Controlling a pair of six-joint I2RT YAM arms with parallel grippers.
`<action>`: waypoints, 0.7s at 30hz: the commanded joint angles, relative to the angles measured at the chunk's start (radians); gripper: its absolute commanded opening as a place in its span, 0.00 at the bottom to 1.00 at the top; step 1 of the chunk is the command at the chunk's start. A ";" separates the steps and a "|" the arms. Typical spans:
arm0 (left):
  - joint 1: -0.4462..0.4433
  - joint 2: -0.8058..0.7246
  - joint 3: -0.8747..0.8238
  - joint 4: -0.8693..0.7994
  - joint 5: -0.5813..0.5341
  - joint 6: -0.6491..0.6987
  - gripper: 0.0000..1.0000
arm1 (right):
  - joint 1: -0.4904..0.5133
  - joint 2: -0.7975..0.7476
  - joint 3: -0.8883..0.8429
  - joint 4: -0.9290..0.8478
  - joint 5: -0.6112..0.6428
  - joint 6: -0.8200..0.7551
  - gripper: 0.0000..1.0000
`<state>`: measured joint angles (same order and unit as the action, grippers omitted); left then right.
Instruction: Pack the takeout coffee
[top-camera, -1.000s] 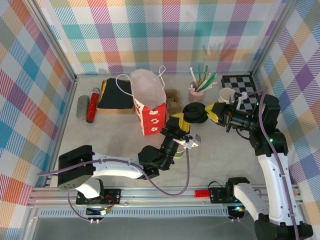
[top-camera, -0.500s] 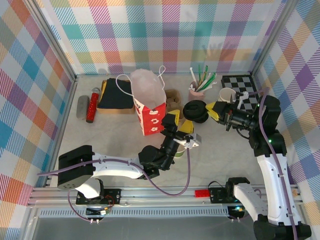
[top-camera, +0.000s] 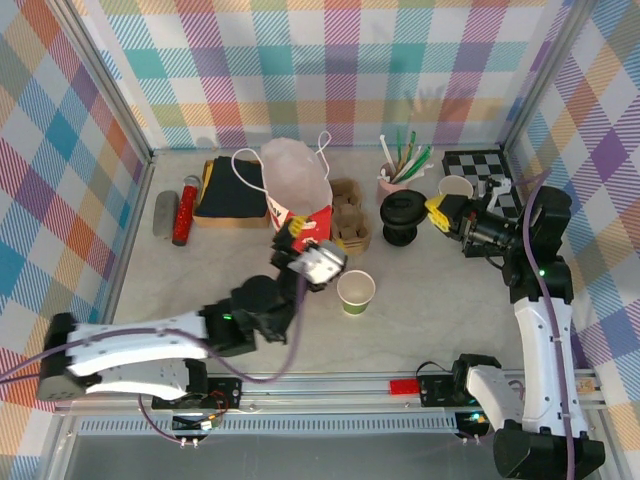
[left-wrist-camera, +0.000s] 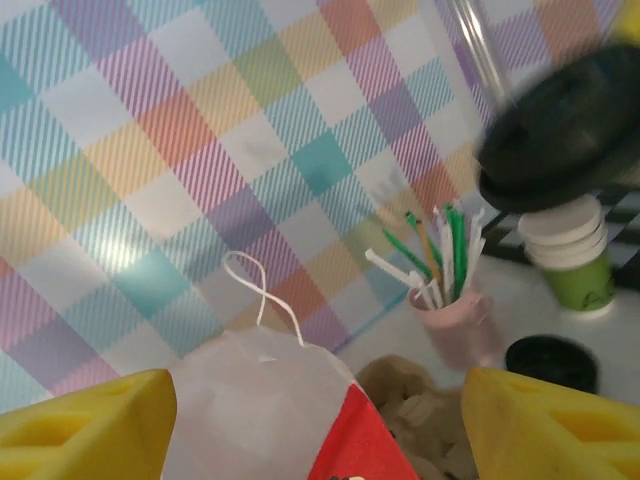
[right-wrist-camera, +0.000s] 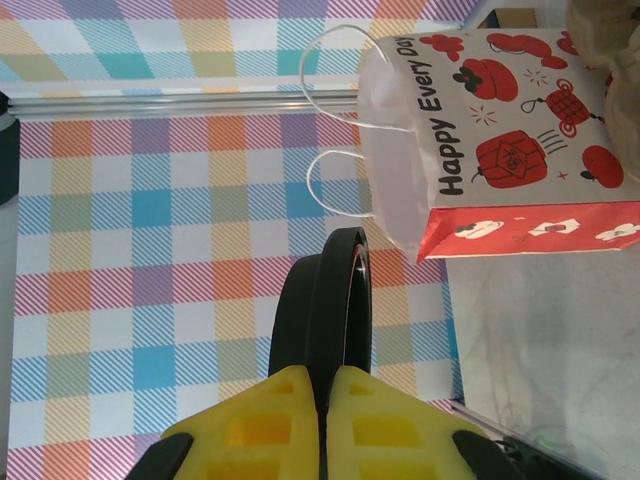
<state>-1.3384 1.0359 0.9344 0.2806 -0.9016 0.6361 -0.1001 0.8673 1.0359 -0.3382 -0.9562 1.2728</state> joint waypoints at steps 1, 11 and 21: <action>0.023 -0.078 0.128 -0.652 0.167 -0.539 0.76 | -0.006 -0.035 -0.029 0.022 -0.068 -0.070 0.08; 0.247 -0.150 -0.006 -0.724 0.892 -1.043 0.77 | 0.041 -0.134 -0.262 0.098 -0.139 -0.168 0.09; 0.502 -0.272 -0.331 -0.363 1.189 -1.325 0.71 | 0.217 -0.105 -0.460 0.218 -0.026 -0.247 0.09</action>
<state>-0.8787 0.8009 0.6403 -0.2512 0.1406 -0.5594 0.1078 0.7540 0.5999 -0.2024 -1.0138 1.0821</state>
